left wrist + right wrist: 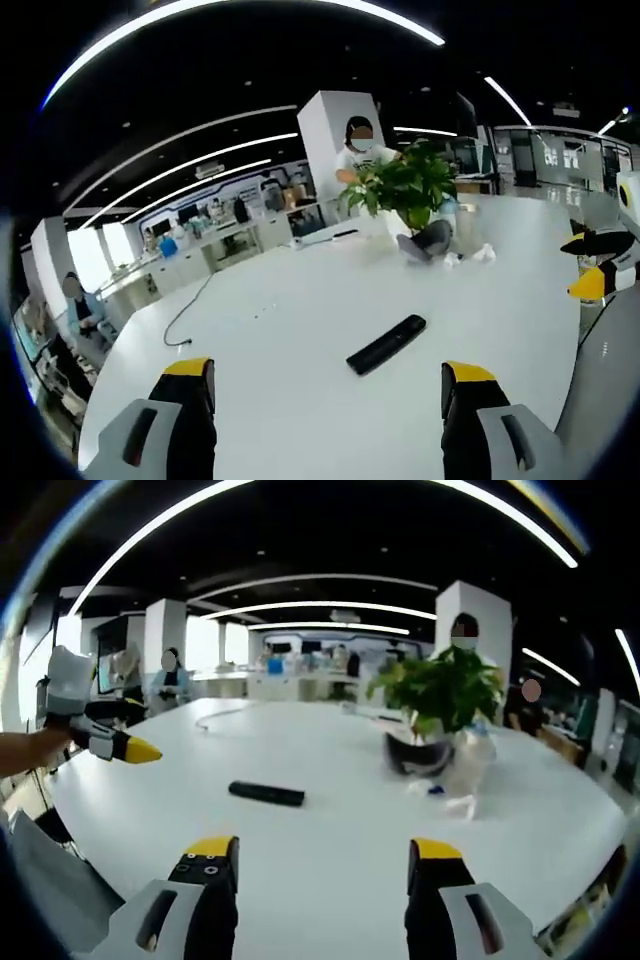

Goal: Press the specified remote control buttons in sequence, fully releasing each button before pressing the next.

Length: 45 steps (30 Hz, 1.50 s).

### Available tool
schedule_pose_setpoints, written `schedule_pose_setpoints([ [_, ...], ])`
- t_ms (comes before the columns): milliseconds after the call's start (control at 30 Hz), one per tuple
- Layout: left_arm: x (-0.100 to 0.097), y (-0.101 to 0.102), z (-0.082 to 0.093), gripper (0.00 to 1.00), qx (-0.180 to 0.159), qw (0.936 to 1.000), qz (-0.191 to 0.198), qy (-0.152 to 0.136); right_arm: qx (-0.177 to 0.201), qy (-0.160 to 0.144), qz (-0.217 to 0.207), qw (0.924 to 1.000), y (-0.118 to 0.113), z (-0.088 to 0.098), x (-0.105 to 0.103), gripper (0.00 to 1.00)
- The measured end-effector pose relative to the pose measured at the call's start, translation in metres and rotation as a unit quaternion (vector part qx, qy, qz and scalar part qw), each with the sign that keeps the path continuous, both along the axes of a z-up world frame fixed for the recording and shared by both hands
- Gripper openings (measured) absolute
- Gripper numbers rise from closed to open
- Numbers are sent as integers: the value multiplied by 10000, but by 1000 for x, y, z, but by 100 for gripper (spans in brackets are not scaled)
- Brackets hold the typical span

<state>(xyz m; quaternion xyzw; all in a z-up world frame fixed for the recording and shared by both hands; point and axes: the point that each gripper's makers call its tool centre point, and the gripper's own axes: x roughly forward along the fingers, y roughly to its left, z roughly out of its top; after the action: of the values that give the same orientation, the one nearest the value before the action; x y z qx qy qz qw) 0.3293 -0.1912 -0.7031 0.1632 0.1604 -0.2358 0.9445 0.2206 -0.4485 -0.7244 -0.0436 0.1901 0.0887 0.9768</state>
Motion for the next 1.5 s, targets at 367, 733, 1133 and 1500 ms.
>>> schedule_pose_setpoints([
  [367, 26, -11, 2, 96, 261, 9984, -489, 141, -62, 62, -32, 10000, -1, -3, 1, 66],
  [733, 33, -34, -6, 91, 240, 9924, -1035, 628, -104, 64, -82, 9999, -3, -3, 1, 65],
  [1133, 45, -49, -11, 89, 265, 9828, -1445, 1120, -175, 85, -95, 9998, -4, -4, 2, 64],
  [1500, 62, -49, -17, 88, 364, 9785, -1550, 1314, -203, 151, -129, 9996, -6, -7, 1, 59],
])
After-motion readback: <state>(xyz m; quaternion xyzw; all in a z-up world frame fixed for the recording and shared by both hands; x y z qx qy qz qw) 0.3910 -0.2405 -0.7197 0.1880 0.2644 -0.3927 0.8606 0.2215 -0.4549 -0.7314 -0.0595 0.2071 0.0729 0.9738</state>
